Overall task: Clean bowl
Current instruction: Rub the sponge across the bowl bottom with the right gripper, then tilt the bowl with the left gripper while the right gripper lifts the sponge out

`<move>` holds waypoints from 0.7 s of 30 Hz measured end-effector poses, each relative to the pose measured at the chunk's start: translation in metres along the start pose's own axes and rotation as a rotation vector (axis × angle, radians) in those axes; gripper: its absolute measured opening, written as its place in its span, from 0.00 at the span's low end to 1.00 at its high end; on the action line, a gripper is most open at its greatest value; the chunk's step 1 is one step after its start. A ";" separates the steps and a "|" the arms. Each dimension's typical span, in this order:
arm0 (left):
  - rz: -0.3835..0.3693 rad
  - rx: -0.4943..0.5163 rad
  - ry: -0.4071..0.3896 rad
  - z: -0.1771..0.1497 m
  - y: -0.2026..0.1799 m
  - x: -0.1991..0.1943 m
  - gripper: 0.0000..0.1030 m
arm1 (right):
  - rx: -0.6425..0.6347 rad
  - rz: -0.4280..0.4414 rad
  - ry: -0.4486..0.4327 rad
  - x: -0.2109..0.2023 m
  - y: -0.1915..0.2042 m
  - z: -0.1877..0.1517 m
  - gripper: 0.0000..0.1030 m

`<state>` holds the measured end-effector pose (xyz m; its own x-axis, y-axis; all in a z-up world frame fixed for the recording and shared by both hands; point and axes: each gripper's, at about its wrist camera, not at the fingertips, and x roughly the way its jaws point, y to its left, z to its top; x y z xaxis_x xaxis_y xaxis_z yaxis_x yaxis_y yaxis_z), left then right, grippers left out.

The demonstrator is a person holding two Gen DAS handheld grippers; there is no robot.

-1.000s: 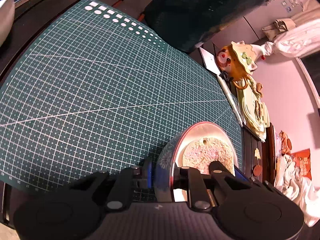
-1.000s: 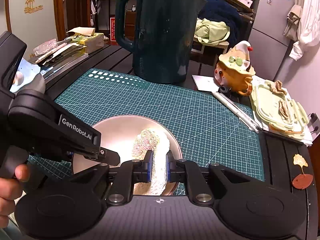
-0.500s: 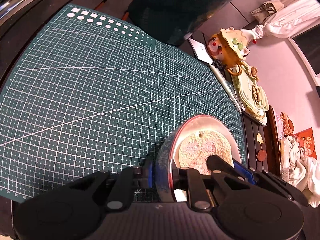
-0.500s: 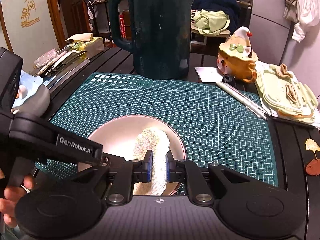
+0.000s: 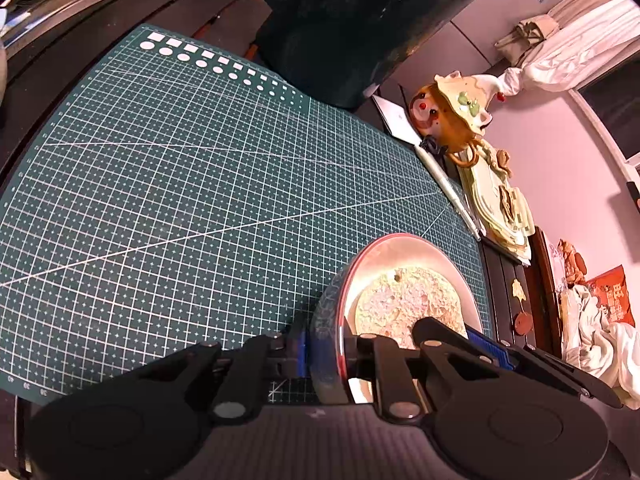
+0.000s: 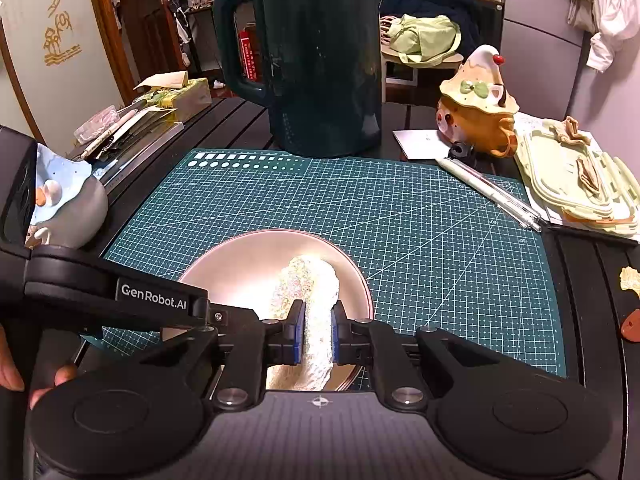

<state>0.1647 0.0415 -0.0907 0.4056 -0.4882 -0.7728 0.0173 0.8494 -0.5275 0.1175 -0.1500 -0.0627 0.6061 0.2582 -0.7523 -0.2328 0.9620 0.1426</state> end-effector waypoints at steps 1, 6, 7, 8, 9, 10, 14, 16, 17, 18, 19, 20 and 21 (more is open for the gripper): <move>-0.001 0.006 -0.003 -0.001 0.000 0.000 0.14 | 0.000 0.000 0.000 0.000 0.000 0.000 0.10; 0.010 -0.030 0.024 0.004 0.001 0.000 0.13 | 0.003 -0.004 -0.001 0.000 0.000 0.000 0.11; 0.017 -0.029 0.039 0.007 0.000 0.000 0.12 | 0.005 -0.003 -0.001 0.000 0.000 0.000 0.11; 0.031 -0.010 0.047 0.008 -0.002 0.000 0.12 | 0.023 0.005 -0.001 0.000 -0.002 0.000 0.11; 0.037 0.001 0.046 0.007 -0.003 -0.001 0.12 | 0.042 0.011 0.000 0.000 -0.003 0.001 0.11; 0.070 0.064 0.041 0.006 -0.012 -0.003 0.11 | 0.053 0.016 0.000 -0.001 -0.004 0.001 0.10; 0.139 0.130 0.057 0.002 -0.028 -0.006 0.12 | 0.097 0.035 -0.029 -0.014 -0.013 0.005 0.09; 0.171 0.142 0.066 0.000 -0.035 -0.007 0.12 | 0.121 0.045 -0.059 -0.027 -0.019 0.008 0.09; 0.172 0.144 0.068 0.000 -0.036 -0.010 0.13 | 0.133 0.050 -0.074 -0.033 -0.022 0.010 0.09; 0.173 0.145 0.069 -0.001 -0.037 -0.012 0.13 | 0.145 0.055 -0.089 -0.040 -0.025 0.012 0.09; 0.174 0.147 0.070 -0.002 -0.038 -0.014 0.13 | 0.157 0.060 -0.104 -0.046 -0.028 0.013 0.09; 0.171 0.144 0.069 -0.002 -0.038 -0.016 0.14 | 0.169 0.064 -0.119 -0.053 -0.031 0.015 0.09; 0.168 0.141 0.067 -0.002 -0.037 -0.018 0.14 | 0.181 0.069 -0.133 -0.059 -0.034 0.017 0.09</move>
